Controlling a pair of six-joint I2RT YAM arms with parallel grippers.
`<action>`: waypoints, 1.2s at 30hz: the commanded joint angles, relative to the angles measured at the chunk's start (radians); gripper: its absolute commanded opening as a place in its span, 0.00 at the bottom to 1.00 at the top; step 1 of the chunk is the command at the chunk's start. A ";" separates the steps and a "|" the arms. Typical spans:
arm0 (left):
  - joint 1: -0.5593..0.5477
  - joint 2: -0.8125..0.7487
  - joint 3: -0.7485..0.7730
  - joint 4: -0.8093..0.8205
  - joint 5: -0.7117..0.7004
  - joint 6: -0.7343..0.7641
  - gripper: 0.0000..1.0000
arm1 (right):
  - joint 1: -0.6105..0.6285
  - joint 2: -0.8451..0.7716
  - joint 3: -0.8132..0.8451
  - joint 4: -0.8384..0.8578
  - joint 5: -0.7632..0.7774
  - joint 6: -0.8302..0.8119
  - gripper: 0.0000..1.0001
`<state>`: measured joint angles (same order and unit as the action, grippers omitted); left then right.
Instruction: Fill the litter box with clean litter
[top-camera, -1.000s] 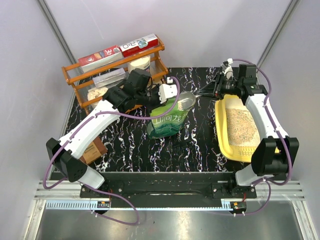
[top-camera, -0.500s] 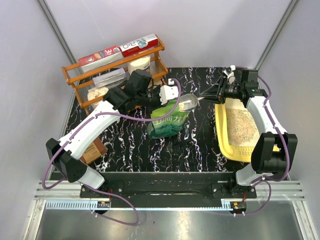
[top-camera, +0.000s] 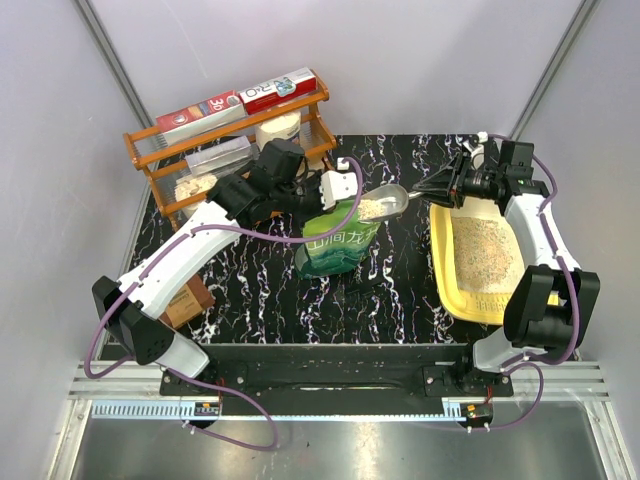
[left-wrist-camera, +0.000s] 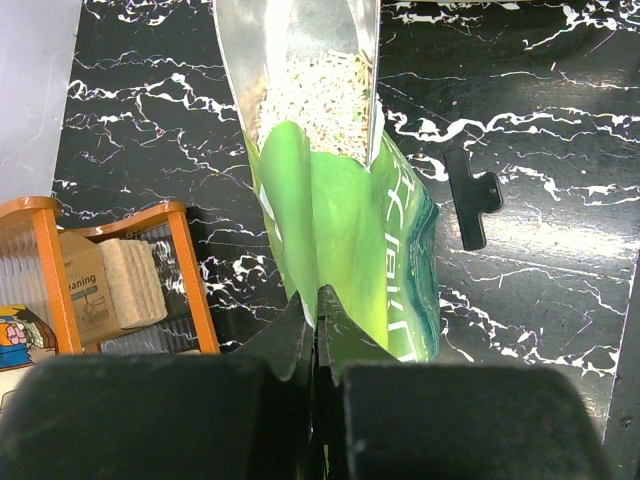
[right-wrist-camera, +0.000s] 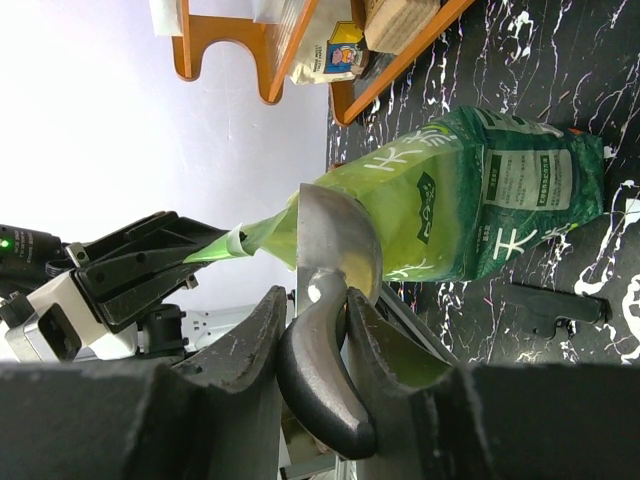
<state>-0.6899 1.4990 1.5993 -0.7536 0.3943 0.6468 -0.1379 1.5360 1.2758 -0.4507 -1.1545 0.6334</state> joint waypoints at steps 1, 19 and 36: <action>0.000 -0.042 0.088 0.117 0.011 0.013 0.00 | -0.014 -0.039 -0.032 -0.006 -0.030 -0.043 0.00; 0.000 -0.062 0.070 0.109 -0.035 0.034 0.00 | -0.066 0.012 -0.309 0.924 -0.226 0.619 0.00; 0.000 -0.060 0.068 0.108 -0.052 0.059 0.00 | -0.121 -0.051 -0.336 0.977 -0.243 0.686 0.00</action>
<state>-0.6910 1.4986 1.6020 -0.7536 0.3542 0.6811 -0.2428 1.5482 0.9421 0.4763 -1.3560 1.2854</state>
